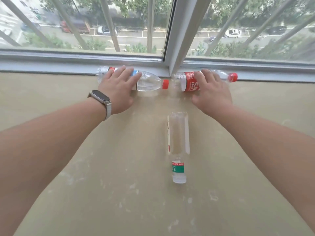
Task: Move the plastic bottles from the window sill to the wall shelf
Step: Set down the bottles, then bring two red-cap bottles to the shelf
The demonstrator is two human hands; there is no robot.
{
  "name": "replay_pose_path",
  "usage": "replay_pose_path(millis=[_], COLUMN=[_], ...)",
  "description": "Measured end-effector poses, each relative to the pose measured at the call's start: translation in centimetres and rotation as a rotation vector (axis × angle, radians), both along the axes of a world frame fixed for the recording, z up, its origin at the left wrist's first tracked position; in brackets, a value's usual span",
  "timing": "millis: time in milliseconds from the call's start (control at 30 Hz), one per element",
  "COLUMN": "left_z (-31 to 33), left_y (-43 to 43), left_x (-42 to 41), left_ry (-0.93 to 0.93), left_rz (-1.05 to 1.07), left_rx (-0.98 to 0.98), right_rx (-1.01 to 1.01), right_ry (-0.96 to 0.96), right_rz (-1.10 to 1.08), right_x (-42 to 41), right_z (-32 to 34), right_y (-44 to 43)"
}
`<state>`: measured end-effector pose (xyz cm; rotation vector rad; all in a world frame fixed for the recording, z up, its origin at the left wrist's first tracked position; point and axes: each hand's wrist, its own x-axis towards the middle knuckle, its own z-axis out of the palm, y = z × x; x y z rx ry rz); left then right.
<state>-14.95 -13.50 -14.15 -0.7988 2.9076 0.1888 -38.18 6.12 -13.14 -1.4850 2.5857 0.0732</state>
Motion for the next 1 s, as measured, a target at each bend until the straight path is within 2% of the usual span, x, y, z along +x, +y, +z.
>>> replay_pose_path(millis=[167, 300, 400, 533, 733, 867, 1000], left_z=[-0.7, -1.1, -0.9, -0.1, 0.3, 1.1, 1.8], left_y=[-0.9, -1.8, -2.3, -2.2, 1.4, 4.9, 7.0], left_x=[-1.0, -1.3, -1.6, -1.1, 1.0, 1.7, 1.2], left_ry=[0.044, -0.059, -0.124, -0.092, -0.066, -0.051, -0.056], left_rz=[-0.017, 0.017, 0.046, -0.006, -0.040, 0.043, 0.097], left_rx=[-0.032, -0.044, -0.025, -0.045, 0.017, 0.096, 0.139], right_rx=[0.048, 0.049, 0.009, -0.083, -0.093, -0.028, -0.064], right_ry=[0.014, 0.071, 0.056, 0.045, -0.001, -0.057, -0.129], right_rz=[-0.034, -0.034, -0.016, 0.042, 0.107, 0.182, 0.210], right_x=[-1.1, -1.1, -1.2, -1.7, -2.1, -2.2, -2.1], right_z=[-1.8, -2.6, -2.4, -1.9, -1.5, -1.9, -1.7], right_y=[-1.4, -1.7, -1.1, 1.7, 7.2, 9.5, 11.0])
